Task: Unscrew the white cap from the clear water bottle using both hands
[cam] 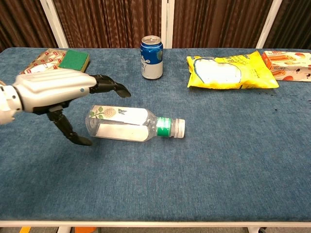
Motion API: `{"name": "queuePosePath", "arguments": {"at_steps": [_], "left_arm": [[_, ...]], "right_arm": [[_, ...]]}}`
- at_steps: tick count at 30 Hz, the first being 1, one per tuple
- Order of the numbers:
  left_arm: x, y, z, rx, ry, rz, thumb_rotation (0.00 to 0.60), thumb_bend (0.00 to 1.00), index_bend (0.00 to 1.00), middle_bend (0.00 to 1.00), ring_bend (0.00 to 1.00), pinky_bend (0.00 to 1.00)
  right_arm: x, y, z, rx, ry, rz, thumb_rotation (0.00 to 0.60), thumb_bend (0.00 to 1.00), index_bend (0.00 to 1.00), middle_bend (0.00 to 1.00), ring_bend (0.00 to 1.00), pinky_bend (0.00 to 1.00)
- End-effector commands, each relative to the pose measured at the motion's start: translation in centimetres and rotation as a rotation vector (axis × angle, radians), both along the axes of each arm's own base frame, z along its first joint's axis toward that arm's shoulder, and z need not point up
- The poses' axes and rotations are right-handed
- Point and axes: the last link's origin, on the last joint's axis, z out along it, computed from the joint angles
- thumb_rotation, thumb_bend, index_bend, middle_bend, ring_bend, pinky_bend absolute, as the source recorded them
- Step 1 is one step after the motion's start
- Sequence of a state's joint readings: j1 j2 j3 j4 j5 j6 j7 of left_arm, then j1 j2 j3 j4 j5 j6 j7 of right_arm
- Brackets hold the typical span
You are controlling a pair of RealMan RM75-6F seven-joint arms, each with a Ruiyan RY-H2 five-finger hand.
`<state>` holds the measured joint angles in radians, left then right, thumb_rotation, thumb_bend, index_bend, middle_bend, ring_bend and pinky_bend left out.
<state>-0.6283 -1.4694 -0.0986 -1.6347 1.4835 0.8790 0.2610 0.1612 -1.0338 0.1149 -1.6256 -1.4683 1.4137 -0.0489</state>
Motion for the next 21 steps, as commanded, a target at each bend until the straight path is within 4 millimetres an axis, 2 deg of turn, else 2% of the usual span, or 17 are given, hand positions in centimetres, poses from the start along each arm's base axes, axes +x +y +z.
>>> {"name": "queuePosePath", "arguments": {"at_steps": [1,10,16,21], "left_arm": [[0.7,0.8,-1.2,0.001,0.011,0.031,0.600,0.15,0.16,0.17,0.10,0.23],[1.8,1.6,-3.4,-0.008,0.006,0.075,0.600,0.21,0.21,0.22,0.17,0.30],[1.7,1.9,-4.0,0.004,0.025,0.082,0.600,0.30,0.25,0.26,0.21,0.34],[1.5,1.9,-4.4,-0.015,0.000,0.109,0.600,0.41,0.36,0.36,0.30,0.43]], "right_arm": [[-0.1,0.1,0.0,0.001,-0.001,-0.002,0.600,0.15,0.00,0.01,0.00,0.00],[-0.3,0.2,-0.3,0.007,-0.007,-0.011,0.600,0.15,0.00,0.01,0.00,0.00],[-0.4,0.2,-0.2,0.007,-0.008,-0.016,0.600,0.15,0.00,0.01,0.00,0.00],[-0.4,0.1,-0.4,0.011,-0.012,-0.015,0.600,0.15,0.00,0.03,0.00,0.00]]}}
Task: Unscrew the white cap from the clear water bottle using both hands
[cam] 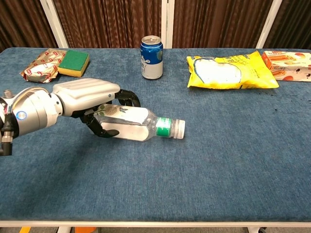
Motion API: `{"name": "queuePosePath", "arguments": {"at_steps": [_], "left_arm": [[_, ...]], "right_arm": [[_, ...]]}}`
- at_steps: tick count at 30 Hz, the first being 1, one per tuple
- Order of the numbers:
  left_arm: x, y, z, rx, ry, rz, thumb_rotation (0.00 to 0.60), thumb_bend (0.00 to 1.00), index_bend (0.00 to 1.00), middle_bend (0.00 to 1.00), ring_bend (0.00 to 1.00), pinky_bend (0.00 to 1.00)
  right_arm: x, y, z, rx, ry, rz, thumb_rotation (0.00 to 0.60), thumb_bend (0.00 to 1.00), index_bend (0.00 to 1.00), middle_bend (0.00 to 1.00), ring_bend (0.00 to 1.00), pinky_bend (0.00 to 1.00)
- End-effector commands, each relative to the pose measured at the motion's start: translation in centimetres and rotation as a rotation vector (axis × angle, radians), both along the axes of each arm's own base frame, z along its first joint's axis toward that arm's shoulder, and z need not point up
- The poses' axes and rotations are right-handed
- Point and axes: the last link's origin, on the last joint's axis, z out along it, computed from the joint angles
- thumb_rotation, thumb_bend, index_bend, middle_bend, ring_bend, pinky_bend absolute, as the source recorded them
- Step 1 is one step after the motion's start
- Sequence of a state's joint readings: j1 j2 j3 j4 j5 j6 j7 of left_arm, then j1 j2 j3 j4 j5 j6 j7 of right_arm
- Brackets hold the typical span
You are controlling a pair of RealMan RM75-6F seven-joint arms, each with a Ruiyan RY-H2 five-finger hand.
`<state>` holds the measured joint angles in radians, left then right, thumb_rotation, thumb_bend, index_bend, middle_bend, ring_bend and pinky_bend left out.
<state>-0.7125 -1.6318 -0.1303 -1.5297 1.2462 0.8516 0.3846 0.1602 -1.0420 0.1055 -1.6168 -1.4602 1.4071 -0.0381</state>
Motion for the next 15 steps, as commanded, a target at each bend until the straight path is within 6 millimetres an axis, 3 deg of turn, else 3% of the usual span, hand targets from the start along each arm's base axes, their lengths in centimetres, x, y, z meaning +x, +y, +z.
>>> {"name": "queuePosePath", "arguments": {"at_steps": [1,7,10,15], "left_arm": [[-0.3,0.1,-0.2,-0.015,-0.035,0.027,0.600,0.42,0.37,0.38,0.32,0.44],[-1.6,0.0,1.5,-0.005,-0.286,0.114,0.600,0.45,0.41,0.43,0.35,0.44],[-2.5,0.1,2.4,0.011,-0.430,0.130,0.600,0.45,0.41,0.44,0.35,0.44],[-3.1,0.4,3.1,0.037,-0.582,0.108,0.600,0.45,0.41,0.44,0.35,0.44]], "right_arm": [[0.2,-0.2,-0.1,0.002,-0.007,0.006,0.600,0.15,0.00,0.03,0.00,0.00],[2.4,-1.7,-0.2,0.045,-0.062,0.065,0.600,0.15,0.00,0.14,0.00,0.00],[4.4,-3.0,-0.7,0.110,-0.118,0.107,0.600,0.16,0.07,0.19,0.00,0.00],[8.3,-5.3,-2.6,0.279,-0.236,0.160,0.600,0.16,0.14,0.16,0.00,0.00]]}}
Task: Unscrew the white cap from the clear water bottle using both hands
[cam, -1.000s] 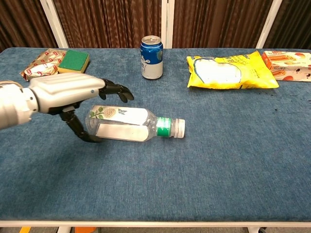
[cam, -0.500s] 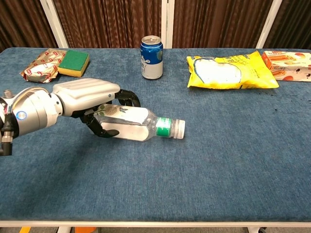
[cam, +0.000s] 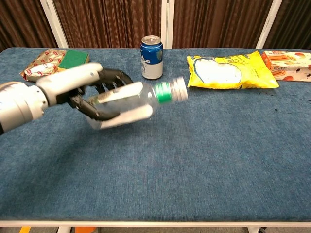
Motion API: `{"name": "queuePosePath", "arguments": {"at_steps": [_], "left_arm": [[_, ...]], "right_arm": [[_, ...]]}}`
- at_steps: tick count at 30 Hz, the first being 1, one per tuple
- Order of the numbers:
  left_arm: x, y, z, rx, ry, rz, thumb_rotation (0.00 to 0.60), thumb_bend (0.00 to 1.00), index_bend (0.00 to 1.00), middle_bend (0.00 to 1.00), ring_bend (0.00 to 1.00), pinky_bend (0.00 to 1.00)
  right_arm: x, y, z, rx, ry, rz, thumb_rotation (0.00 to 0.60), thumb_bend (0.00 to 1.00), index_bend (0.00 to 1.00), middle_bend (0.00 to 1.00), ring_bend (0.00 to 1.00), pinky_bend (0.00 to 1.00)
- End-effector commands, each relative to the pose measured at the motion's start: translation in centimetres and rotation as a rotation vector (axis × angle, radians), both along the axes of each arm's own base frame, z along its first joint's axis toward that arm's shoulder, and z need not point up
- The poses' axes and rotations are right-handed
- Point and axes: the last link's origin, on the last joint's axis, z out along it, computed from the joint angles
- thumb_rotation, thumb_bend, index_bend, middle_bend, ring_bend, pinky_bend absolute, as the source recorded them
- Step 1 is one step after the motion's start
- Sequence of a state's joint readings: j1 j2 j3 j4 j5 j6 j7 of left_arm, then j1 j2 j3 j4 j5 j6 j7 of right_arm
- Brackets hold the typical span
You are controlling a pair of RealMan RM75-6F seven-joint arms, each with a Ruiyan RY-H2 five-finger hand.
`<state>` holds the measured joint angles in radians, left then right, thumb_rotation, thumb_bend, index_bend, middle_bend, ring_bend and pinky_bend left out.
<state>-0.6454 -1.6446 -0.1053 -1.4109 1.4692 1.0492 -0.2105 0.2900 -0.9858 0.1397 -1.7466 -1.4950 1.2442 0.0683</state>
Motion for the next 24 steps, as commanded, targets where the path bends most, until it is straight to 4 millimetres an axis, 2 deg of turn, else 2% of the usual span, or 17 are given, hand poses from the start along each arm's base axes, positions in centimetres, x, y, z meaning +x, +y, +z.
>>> {"name": "queuePosePath", "arguments": {"at_steps": [1,6,11,17,24], "left_arm": [[-1.1,-0.1,0.9,0.061,-0.165,-0.038,0.600,0.45,0.41,0.44,0.35,0.43],[-0.6,0.0,0.4,0.094,-0.168,-0.102,0.600,0.45,0.41,0.44,0.35,0.42],[-0.3,-0.1,-0.1,0.100,-0.165,-0.121,0.600,0.45,0.41,0.44,0.35,0.42],[0.2,-0.1,-0.3,0.092,-0.163,-0.121,0.600,0.45,0.41,0.44,0.35,0.41],[0.9,0.0,-0.3,0.082,-0.177,-0.102,0.600,0.45,0.41,0.44,0.35,0.41]], "right_arm": [[3.8,-2.4,-1.5,0.154,-0.110,0.051,0.600,0.16,0.17,0.14,0.00,0.00],[7.2,-4.7,-3.7,0.300,-0.199,0.067,0.600,0.16,0.18,0.08,0.00,0.00],[10.0,-6.3,-5.2,0.399,-0.217,0.085,0.600,0.14,0.22,0.03,0.00,0.00],[11.9,-7.4,-6.2,0.443,-0.200,0.092,0.589,0.12,0.32,0.03,0.00,0.00],[13.2,-7.6,-7.4,0.496,-0.213,0.089,0.569,0.10,0.33,0.03,0.00,0.00]]}}
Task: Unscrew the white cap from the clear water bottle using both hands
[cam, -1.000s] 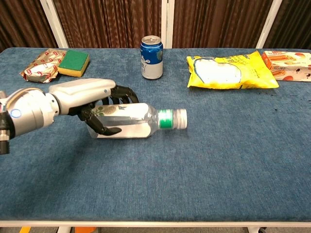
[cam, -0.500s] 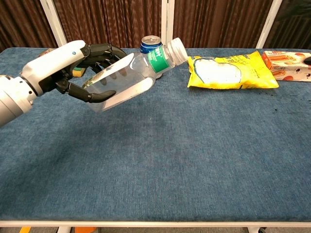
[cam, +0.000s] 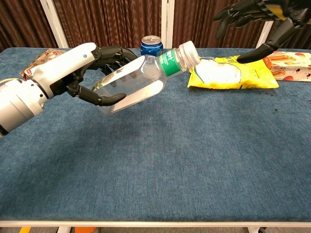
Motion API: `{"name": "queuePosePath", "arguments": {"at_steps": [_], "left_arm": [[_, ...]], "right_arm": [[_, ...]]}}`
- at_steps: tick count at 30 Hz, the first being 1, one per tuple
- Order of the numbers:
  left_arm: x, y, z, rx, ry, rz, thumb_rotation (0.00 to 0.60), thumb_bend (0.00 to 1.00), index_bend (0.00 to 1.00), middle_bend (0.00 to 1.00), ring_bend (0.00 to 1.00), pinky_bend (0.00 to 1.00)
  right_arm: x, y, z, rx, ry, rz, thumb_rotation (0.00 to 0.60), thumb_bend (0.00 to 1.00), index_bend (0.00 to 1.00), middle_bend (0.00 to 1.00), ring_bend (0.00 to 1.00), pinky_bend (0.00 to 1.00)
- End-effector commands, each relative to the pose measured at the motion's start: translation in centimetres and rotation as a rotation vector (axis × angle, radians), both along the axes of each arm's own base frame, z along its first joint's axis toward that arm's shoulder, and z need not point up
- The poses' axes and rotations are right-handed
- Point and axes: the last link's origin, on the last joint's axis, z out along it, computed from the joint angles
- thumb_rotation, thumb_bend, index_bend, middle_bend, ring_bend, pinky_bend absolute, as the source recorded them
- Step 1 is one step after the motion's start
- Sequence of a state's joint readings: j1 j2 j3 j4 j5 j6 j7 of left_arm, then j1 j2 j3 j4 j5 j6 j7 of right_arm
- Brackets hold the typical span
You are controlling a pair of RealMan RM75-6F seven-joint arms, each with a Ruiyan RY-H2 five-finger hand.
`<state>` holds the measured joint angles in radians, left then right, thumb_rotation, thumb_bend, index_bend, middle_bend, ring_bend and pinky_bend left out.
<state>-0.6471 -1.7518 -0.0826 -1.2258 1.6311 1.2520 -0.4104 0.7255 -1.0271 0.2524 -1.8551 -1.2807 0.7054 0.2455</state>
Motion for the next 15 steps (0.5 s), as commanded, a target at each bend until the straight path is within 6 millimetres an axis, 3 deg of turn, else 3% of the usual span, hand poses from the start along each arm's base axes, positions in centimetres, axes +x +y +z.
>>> {"name": "queuePosePath", "arguments": {"at_steps": [1,15], "left_arm": [[0.4,0.0,0.0,-0.003,-0.001,0.008,0.600,0.45,0.41,0.44,0.35,0.41],[1.4,0.1,0.1,-0.016,-0.015,0.030,0.600,0.45,0.41,0.44,0.35,0.41]], "right_arm": [[0.6,0.1,-0.6,0.024,-0.005,0.007,0.568,0.10,0.33,0.03,0.00,0.00],[1.7,0.2,-1.9,0.035,-0.001,0.040,0.568,0.10,0.33,0.02,0.00,0.00]]}}
